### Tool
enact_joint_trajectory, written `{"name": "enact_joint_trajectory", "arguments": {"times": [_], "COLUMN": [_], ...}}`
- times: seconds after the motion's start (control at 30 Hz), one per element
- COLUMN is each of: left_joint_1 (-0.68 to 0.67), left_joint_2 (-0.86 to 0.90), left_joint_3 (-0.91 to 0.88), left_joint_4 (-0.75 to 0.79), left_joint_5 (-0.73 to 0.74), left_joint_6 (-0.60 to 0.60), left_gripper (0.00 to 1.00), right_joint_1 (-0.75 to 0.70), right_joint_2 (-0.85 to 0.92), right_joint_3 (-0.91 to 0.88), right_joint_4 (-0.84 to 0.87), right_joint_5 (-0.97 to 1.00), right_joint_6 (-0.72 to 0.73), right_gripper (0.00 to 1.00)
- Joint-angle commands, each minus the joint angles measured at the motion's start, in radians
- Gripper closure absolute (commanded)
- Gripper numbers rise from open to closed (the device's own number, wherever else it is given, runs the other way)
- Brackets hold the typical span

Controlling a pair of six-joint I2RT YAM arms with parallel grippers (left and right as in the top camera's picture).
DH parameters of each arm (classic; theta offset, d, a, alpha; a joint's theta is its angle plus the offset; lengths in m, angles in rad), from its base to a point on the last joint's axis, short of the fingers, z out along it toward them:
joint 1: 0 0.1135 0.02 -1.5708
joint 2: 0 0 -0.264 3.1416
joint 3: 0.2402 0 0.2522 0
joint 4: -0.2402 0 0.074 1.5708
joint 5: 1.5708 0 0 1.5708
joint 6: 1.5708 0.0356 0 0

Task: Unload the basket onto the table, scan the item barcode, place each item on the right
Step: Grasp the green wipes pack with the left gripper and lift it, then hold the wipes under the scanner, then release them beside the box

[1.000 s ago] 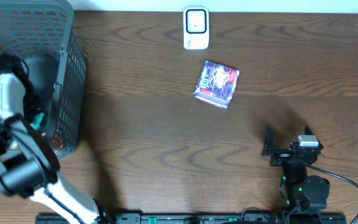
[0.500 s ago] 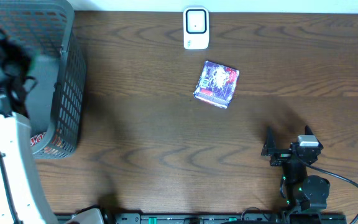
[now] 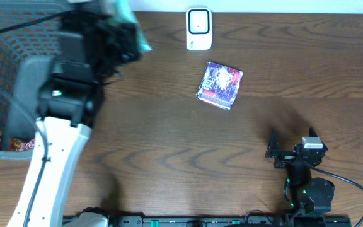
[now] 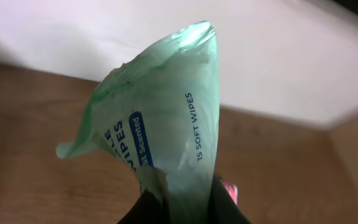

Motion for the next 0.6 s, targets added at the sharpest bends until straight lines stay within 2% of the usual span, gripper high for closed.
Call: {"name": "enact_joint_trajectory", "arguments": {"times": [0.0, 0.3, 0.47, 0.57], "left_joint_1": [-0.076, -0.167, -0.182, -0.192], "left_joint_2": [0.089, 0.412, 0.563, 0.641], "left_joint_3": [0.0, 0.0, 0.0, 0.0], "left_joint_4": [-0.005, 0.0, 0.007, 0.006], "left_joint_5": [0.005, 0.003, -0.04, -0.04], "left_joint_6": [0.213, 0.322, 0.319, 0.267], "left_gripper": [0.92, 0.92, 0.92, 0.91], "right_joint_1": [0.008, 0.008, 0.008, 0.008], "right_joint_2": [-0.004, -0.004, -0.004, -0.004], "right_joint_3": [-0.004, -0.004, -0.004, -0.004], "right_joint_4": [-0.001, -0.001, -0.001, -0.001], "right_joint_5": [0.002, 0.002, 0.002, 0.002], "right_joint_6": [-0.004, -0.004, -0.004, -0.004], "right_gripper": [0.01, 0.01, 0.01, 0.01]}}
